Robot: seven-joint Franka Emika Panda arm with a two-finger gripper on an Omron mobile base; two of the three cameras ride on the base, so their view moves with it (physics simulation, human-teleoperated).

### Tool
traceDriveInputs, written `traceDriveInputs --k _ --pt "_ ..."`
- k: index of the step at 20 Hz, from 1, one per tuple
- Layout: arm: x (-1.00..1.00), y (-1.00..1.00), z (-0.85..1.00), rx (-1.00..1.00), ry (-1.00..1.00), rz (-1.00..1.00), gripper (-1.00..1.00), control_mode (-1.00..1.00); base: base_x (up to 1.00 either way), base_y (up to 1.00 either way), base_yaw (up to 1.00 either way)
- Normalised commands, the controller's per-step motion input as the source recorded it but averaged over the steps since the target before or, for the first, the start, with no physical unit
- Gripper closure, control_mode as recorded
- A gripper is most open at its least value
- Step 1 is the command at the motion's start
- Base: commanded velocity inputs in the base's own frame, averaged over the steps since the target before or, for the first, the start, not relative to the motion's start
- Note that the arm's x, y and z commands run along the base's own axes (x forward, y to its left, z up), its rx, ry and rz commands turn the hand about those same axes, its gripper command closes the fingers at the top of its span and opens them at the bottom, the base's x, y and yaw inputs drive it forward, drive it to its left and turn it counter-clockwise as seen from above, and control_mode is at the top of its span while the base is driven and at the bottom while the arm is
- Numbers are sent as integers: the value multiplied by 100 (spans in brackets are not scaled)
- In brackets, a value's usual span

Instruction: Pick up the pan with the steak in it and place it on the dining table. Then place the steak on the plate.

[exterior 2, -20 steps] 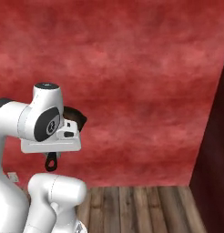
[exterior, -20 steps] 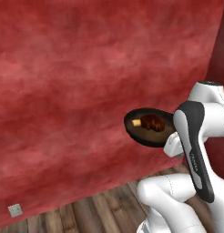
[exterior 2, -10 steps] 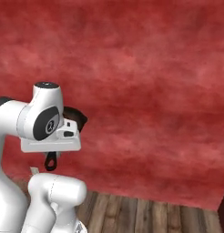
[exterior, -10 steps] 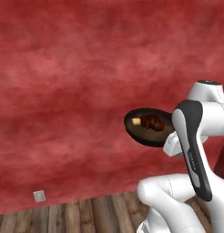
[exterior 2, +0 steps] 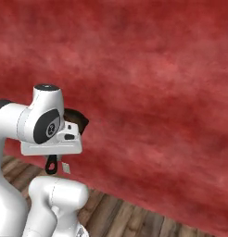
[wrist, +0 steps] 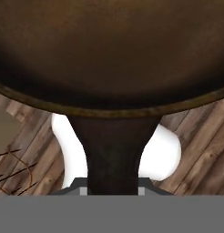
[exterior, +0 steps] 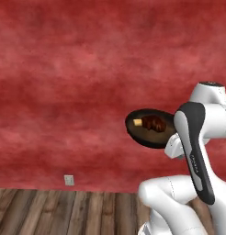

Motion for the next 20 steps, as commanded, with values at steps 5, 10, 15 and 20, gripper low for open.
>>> traceDriveInputs --k 5,10,15,20 --pt "0 0 0 0 0 0 100 100 -15 7 45" --pt "0 0 0 0 0 0 100 100 -15 1 48" --pt "0 0 0 0 0 0 100 100 -15 8 45" --pt "0 0 0 0 0 0 100 100 -10 20 40"
